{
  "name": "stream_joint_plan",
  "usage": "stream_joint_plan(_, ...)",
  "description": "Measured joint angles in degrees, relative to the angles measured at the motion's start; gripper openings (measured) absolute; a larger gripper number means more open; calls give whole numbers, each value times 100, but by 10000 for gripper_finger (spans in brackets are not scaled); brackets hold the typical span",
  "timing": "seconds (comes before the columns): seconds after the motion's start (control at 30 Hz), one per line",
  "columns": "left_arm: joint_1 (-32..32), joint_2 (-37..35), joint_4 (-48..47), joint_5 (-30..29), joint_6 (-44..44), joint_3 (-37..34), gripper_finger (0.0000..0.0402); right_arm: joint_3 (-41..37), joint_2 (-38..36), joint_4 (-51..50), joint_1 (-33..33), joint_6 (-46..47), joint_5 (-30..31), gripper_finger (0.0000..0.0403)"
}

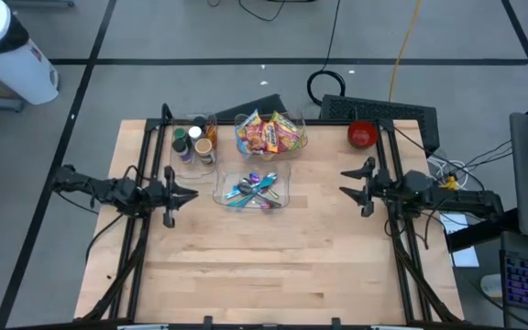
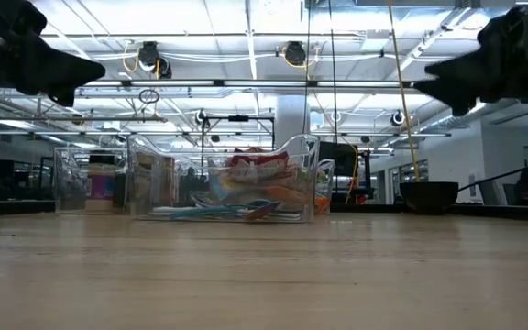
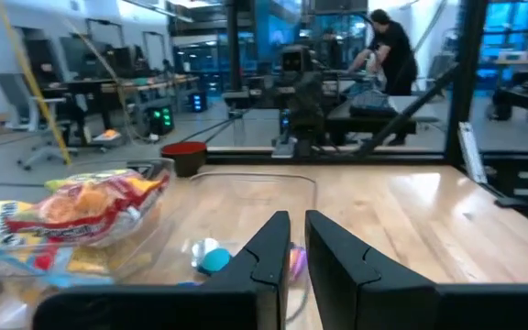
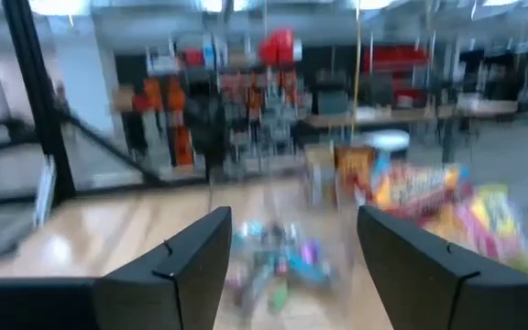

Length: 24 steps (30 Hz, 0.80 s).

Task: Pick & Place Food Item
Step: Return to Home Position

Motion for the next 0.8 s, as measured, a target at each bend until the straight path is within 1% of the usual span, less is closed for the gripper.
stream_joint_plan(0.13,50,-2,-7,114,21,-1,40,-156,3,-73,0,-28,7,229)
stream_joint_plan(0.43,245,-2,-18,122,-71,-2,40,-172,-3,-400,0,-70,-1,231)
stream_joint_plan(0.6,247,0,22,123,-79,-4,40,-178,-3,-381,0,214,0,232)
stream_joint_plan(0.8,247,0,33,123,-90,-9,40,-183,-3,-279,0,232,16,228)
